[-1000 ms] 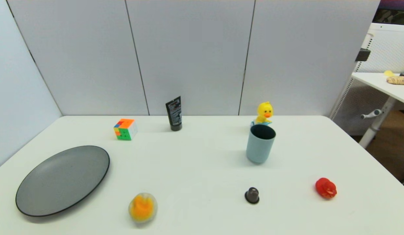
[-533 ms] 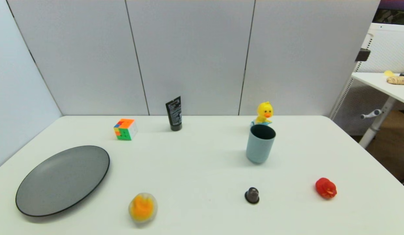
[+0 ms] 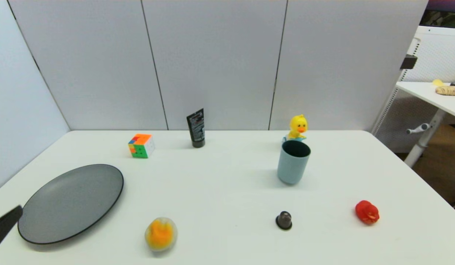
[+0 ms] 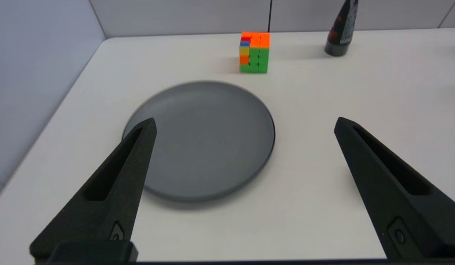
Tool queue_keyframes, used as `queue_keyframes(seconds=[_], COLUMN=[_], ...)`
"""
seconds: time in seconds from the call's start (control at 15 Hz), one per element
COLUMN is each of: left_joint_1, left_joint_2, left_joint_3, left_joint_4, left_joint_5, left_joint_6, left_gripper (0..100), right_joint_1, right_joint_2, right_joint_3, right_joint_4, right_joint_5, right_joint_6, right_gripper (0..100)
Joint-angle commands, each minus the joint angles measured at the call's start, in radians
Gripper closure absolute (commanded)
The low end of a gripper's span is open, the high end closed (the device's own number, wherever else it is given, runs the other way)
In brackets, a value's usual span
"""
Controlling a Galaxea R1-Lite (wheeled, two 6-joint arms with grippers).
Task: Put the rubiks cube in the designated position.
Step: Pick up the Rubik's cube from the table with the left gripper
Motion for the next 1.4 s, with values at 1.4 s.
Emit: queue_keyframes(seconds=[1.4], left_joint_1=[-0.026], left_joint_2=[1.583], left_joint_3=[-1.22], left_joint_4=[0.321], left_joint_5=[-0.058], left_joint_6=[0.041], left_gripper=[0], right_joint_1=[0.0], right_joint_2=[0.001], right_joint_3=[0.0], right_joint_4=[0.0], right_joint_5=[0.0], right_joint_6=[0.0], right_gripper=[0])
